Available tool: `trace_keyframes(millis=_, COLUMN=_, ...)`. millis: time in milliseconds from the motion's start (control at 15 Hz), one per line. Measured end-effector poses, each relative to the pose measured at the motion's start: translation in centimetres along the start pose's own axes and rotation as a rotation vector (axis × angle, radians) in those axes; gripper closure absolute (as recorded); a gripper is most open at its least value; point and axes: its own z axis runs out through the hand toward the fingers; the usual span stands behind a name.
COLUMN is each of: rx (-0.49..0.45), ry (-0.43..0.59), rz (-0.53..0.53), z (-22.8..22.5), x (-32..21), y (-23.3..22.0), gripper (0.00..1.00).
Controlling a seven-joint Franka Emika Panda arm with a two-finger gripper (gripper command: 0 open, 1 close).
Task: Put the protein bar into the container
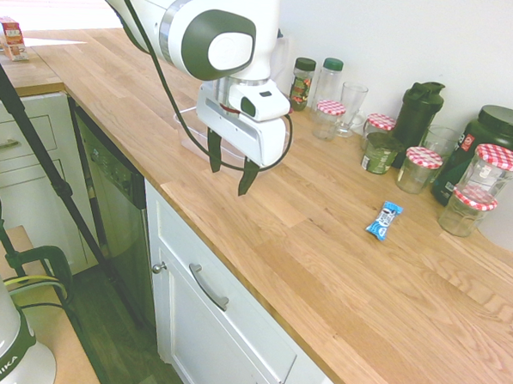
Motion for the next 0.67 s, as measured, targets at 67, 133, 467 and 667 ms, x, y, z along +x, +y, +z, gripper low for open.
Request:
trace_keyframes(millis=67, rx=-0.001, ry=-0.001, rz=-0.001, z=0.0, x=0.0, y=0.0, gripper=0.00)
trace_keyframes(millis=133, rx=-0.002, ry=0.000, rz=-0.004, z=0.0, x=0.3, y=0.3, gripper=0.00)
trace_keyframes(millis=467, rx=0.010, ry=-0.007, rz=0.023, z=-0.8, x=7.4, y=7.1, gripper=0.00)
trace_keyframes(millis=667, rx=0.028, ry=0.010, rz=0.033, z=-3.4, x=13.4, y=11.8, gripper=0.00)
